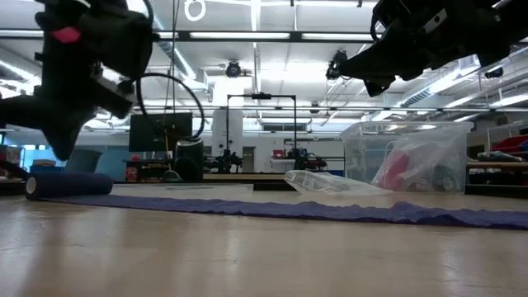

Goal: Roll bandage
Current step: Roll the blue bandage

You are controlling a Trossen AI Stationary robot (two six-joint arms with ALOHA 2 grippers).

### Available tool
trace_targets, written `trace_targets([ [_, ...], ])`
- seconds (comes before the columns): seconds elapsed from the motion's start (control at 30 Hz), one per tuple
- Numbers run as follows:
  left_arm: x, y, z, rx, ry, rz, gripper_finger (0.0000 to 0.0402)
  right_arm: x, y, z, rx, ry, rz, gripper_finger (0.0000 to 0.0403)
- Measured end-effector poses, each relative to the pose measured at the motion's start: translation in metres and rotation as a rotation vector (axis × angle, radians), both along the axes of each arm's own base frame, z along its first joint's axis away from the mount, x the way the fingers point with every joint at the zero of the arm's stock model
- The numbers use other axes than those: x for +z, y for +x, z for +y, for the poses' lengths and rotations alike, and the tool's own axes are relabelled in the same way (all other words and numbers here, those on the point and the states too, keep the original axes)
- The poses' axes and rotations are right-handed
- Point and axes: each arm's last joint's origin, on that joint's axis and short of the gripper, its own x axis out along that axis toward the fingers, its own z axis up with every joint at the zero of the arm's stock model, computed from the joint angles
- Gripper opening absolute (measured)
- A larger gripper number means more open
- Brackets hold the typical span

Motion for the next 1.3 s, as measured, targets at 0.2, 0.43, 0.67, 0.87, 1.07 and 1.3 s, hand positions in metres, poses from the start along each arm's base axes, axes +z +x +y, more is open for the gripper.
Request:
trace_targets([
  [0.2,-0.018,-0.007,-0.002,-0.008,-0.077,-0.032,0.0001,0.000,0.000,0.000,0.000,0.000,0.001,0.0005],
  [0.43,-0.026,-0.006,-0.009,-0.029,-0.142,-0.073,0.0001,-0.001,0.000,0.000,0.000,-0.002,0.009,0.0003],
  [0.67,-0.019,0.000,-0.014,-0.034,-0.152,-0.108,0.0001,-0.001,0.000,0.000,0.001,-0.002,0.006,0.0004],
  [0.87,-0.003,-0.004,-0.011,-0.032,-0.053,-0.016,0.0001,-0.002,0.000,0.000,0.007,0.004,0.018,0.0002],
  [1.07,0.012,-0.005,-0.010,-0.028,-0.042,-0.077,0.0001,-0.025,-0.004,0.014,0.046,0.068,0.221,0.0001],
  [1.3,0.015,-0.002,-0.011,-0.031,-0.056,-0.163,0.0001,-0.046,-0.020,0.039,0.055,0.183,0.473,0.0001],
])
